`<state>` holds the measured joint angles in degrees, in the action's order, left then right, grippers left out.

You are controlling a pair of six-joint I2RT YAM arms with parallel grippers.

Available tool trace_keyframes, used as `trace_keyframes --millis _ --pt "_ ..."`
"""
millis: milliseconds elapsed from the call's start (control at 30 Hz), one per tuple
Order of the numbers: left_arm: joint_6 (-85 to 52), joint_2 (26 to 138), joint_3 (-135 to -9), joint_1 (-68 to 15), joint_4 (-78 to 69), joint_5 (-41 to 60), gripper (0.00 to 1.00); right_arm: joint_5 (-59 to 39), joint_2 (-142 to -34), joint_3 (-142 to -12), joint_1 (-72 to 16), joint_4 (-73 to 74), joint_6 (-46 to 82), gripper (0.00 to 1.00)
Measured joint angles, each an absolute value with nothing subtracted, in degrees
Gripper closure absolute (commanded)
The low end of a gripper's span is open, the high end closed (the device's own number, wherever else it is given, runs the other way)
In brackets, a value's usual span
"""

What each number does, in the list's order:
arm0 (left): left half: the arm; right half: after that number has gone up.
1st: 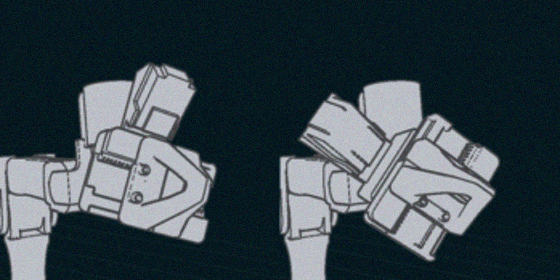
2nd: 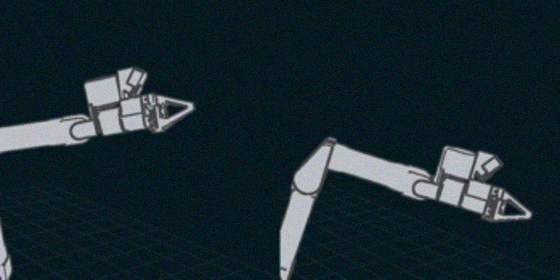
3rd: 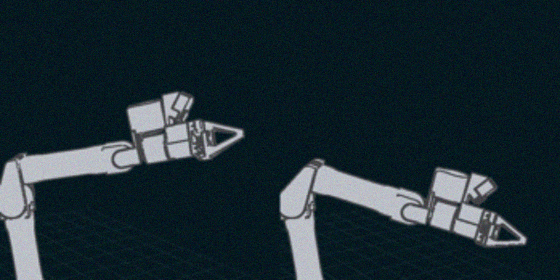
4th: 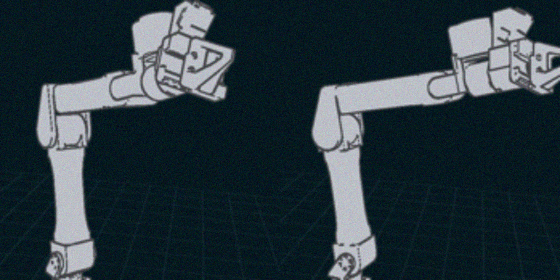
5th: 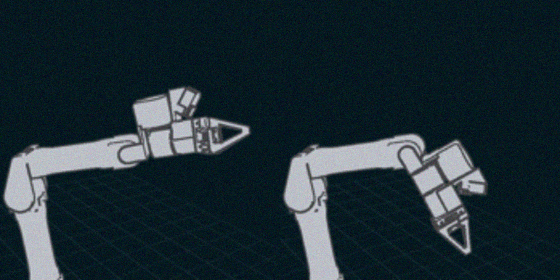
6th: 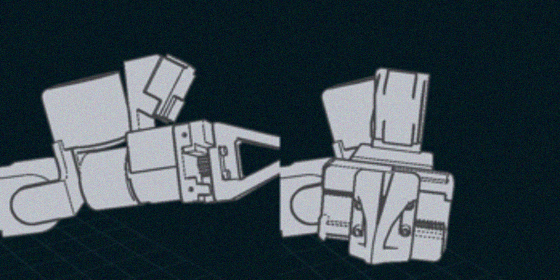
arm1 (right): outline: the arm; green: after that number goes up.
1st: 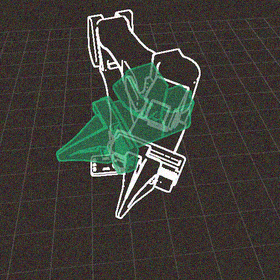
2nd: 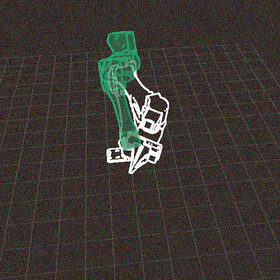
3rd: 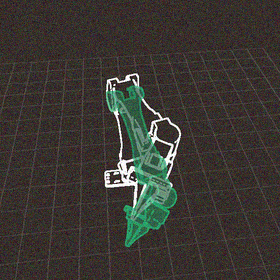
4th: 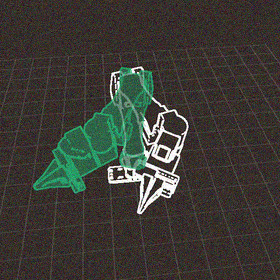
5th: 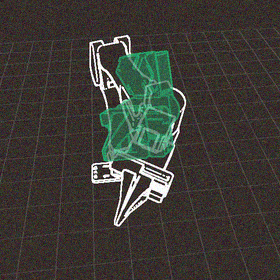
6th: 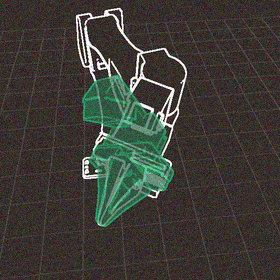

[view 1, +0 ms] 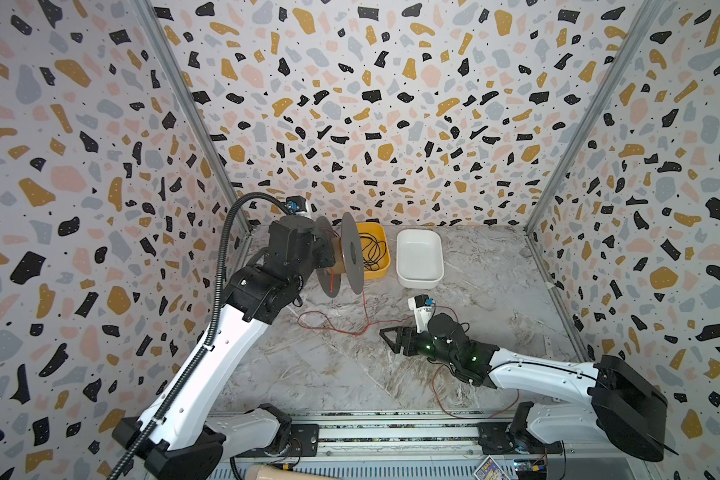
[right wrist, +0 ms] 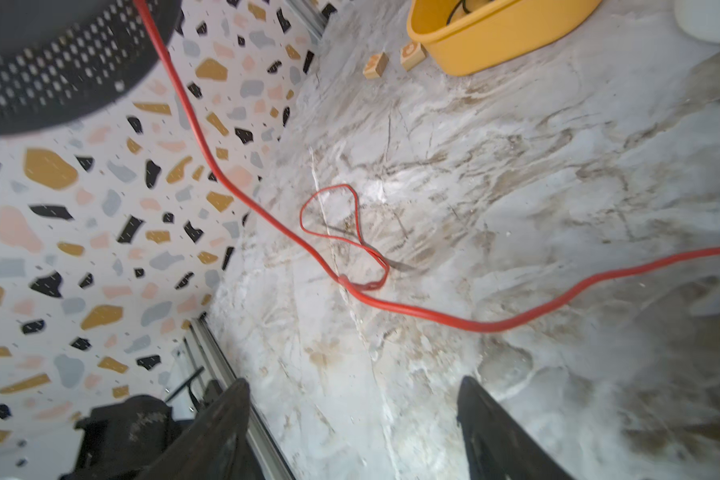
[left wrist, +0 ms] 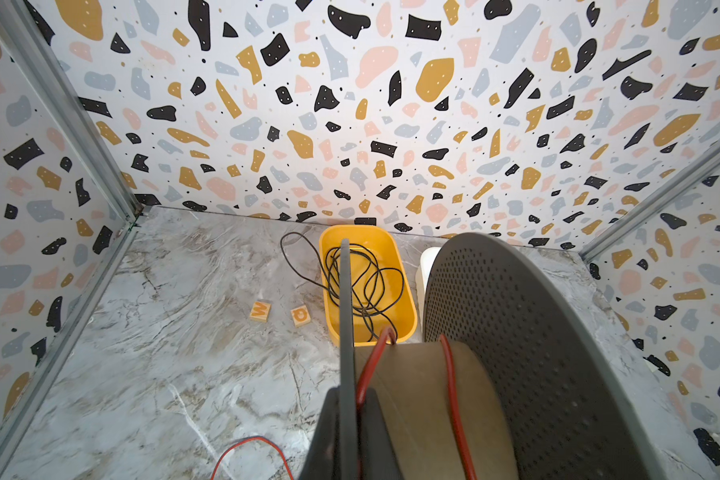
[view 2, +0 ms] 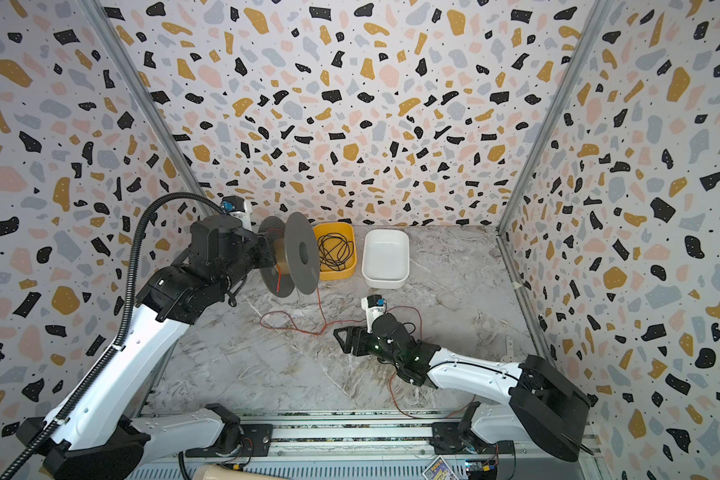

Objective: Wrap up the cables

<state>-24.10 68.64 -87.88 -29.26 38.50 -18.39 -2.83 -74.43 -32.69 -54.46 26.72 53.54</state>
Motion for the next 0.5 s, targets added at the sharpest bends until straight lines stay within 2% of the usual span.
trace_keyframes --millis 200,500 --pt "-24.0 68.1 -86.6 -29.3 38.2 -17.0 1.00 -4.4 -79.3 -31.9 -51.9 36.8 60.6 0.21" --pt "-24.0 68.1 -86.3 -29.3 38.1 -16.7 1.00 -5.5 -87.5 -33.0 -50.9 43.9 69.2 0.24"
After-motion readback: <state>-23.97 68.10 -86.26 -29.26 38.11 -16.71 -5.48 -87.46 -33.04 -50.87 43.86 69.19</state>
